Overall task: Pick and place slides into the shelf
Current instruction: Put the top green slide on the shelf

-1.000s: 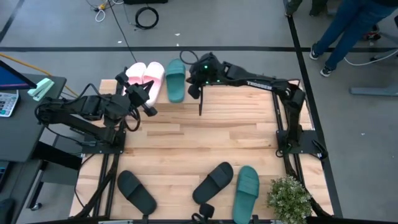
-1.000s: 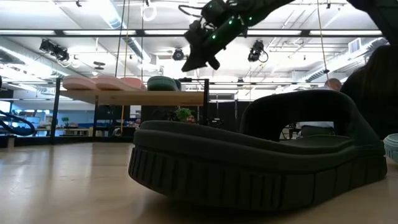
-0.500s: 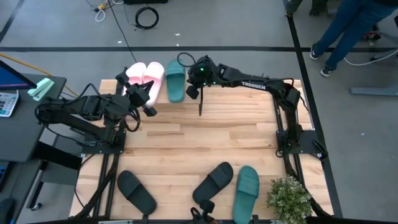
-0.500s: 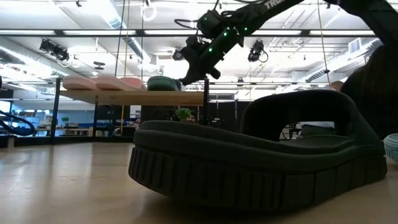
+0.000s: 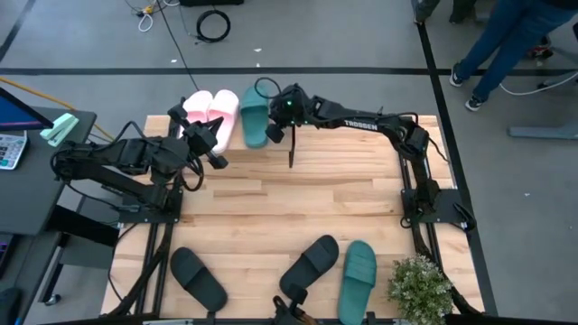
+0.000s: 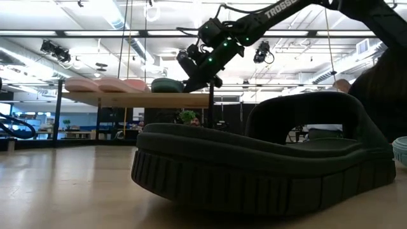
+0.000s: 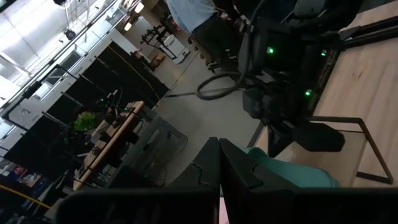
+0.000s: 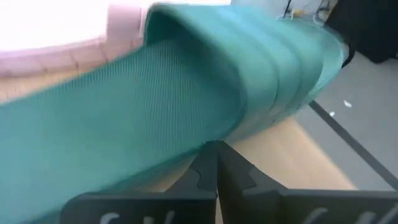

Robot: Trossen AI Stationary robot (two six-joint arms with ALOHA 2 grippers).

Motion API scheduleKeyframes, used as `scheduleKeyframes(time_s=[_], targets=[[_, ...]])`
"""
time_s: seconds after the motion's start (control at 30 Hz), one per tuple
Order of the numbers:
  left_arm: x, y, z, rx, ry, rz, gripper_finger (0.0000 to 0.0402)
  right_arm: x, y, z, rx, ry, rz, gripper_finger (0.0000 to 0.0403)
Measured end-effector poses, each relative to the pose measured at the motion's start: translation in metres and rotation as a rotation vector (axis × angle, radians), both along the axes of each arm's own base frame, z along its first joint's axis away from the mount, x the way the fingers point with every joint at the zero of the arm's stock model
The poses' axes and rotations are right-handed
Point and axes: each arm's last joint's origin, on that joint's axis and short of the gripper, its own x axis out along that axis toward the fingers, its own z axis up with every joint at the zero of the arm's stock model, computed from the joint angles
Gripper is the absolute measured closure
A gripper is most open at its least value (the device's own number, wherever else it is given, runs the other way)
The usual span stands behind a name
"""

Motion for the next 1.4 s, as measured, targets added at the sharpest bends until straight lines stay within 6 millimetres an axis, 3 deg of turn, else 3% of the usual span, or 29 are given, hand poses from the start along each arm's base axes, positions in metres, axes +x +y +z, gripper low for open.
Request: scheduleKeyframes(time_s=[0.2, 0.43, 0.8, 1.03, 1.23, 1.4], targets=[[0.000, 0.000, 0.000, 0.000, -0.001, 0.000, 0.0384, 0.005, -0.003, -0.009, 0.026, -0.019, 0.019, 0.0403], [0.000, 0.000, -0.001, 0.002, 0.010, 0.000, 0.0397, 0.011, -0.005, -0.023, 0.056, -0.033, 0.020, 0.0403], [-0.001, 0.000, -0.002, 0.004, 0.021, 0.000, 0.0397, 0.022, 0.000, 0.002, 0.064, -0.144, 0.110, 0.0403], [-0.001, 0.000, -0.002, 0.003, 0.021, 0.000, 0.0384, 0.020, 0.005, -0.002, 0.075, -0.075, 0.115, 0.0403], [-0.001, 0.000, -0.002, 0.003, 0.022, 0.000, 0.0397, 0.017, 0.002, -0.003, 0.053, -0.043, 0.050, 0.0403], [-0.002, 0.000, -0.004, -0.011, 0.024, 0.006, 0.0385, 0.015, 0.002, 0.003, 0.042, -0.051, 0.038, 0.0400]])
